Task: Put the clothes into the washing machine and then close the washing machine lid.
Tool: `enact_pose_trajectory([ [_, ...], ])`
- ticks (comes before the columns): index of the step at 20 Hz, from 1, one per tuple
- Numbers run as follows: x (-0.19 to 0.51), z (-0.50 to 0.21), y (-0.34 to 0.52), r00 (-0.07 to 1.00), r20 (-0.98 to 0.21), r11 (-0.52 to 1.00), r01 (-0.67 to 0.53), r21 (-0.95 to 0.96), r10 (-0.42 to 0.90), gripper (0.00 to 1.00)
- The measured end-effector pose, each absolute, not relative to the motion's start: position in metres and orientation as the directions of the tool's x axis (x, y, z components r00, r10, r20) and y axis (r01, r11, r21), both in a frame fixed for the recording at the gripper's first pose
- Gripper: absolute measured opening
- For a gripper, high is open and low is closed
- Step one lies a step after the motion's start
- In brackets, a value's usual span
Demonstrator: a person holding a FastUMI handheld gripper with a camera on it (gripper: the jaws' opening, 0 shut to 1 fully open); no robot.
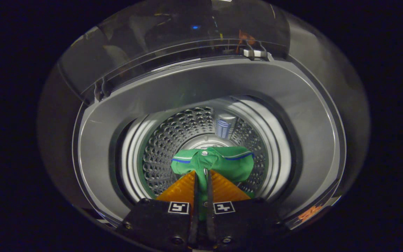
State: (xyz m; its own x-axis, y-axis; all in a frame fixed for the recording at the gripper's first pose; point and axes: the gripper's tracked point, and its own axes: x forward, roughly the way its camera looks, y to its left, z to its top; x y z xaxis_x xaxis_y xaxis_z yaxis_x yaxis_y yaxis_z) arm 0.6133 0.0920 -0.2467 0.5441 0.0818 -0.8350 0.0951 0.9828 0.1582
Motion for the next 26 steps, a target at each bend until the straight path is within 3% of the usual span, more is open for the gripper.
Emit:
enact_pose_trajectory([
  [5, 0.607, -0.235, 0.095, 0.578, -0.811, 0.984, 0.069, 0.163, 0.094, 0.19],
  [8, 0.608, -0.232, 0.092, 0.607, -0.791, 0.987, 0.069, 0.145, 0.074, 0.67],
  [19, 0.582, -0.207, 0.084, 0.675, -0.734, 0.992, 0.029, 0.126, 0.074, 0.64],
  [26, 0.546, -0.133, 0.077, 0.795, -0.606, 0.997, 0.022, 0.077, 0.030, 0.64],
])
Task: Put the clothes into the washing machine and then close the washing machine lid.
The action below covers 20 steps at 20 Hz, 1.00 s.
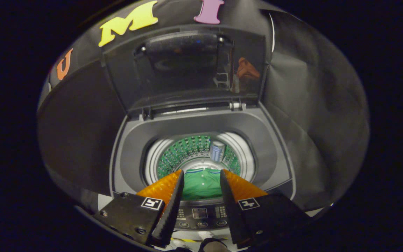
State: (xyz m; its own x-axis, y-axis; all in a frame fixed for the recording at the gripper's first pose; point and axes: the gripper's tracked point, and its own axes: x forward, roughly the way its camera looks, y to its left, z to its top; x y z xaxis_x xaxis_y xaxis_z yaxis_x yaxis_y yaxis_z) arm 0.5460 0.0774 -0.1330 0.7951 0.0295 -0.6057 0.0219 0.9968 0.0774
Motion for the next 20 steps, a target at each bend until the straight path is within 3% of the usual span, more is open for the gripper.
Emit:
enact_pose_trajectory([
  [10, 0.448, 0.006, 0.084, 0.930, -0.366, 0.995, 0.070, 0.077, -0.037, 0.64],
  [20, 0.458, 0.151, 0.086, 0.988, -0.151, 0.998, 0.047, 0.035, -0.042, 0.65],
])
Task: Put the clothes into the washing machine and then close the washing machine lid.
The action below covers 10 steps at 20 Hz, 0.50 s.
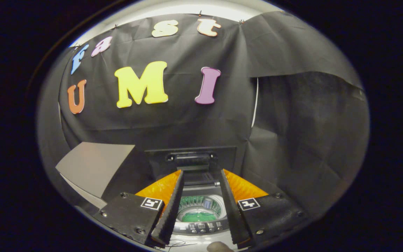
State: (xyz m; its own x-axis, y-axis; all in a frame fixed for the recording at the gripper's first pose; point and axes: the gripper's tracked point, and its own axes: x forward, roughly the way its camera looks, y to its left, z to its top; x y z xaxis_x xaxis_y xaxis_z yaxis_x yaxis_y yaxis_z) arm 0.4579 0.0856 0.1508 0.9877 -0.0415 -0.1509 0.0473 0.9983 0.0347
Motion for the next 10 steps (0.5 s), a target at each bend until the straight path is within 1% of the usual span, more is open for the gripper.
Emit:
enact_pose_trajectory([
  [5, 0.497, 0.189, 0.101, 0.993, -0.115, 1.000, -0.010, 0.016, 0.012, 0.65],
  [10, 0.546, 0.199, 0.116, 0.990, -0.129, 0.998, -0.063, 0.020, 0.065, 0.65],
])
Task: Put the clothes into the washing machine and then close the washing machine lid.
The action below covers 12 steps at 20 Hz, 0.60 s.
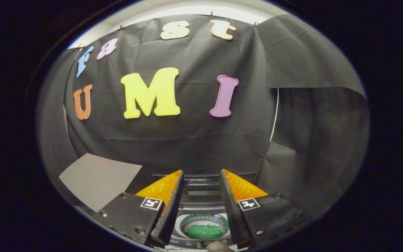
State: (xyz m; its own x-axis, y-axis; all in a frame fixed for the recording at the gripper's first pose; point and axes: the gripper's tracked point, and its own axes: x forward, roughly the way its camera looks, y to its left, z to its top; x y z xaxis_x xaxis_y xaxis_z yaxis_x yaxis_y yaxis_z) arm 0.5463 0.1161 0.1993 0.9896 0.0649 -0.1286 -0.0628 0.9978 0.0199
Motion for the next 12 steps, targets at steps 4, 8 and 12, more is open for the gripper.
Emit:
enact_pose_trajectory([
  [4, 0.594, 0.199, 0.119, 0.985, -0.154, 0.996, -0.079, 0.032, 0.083, 0.65],
  [8, 0.648, 0.187, 0.122, 0.975, -0.205, 0.995, -0.080, 0.058, 0.090, 0.65],
  [12, 0.697, 0.160, 0.120, 0.961, -0.264, 0.996, -0.072, 0.052, 0.083, 0.65],
])
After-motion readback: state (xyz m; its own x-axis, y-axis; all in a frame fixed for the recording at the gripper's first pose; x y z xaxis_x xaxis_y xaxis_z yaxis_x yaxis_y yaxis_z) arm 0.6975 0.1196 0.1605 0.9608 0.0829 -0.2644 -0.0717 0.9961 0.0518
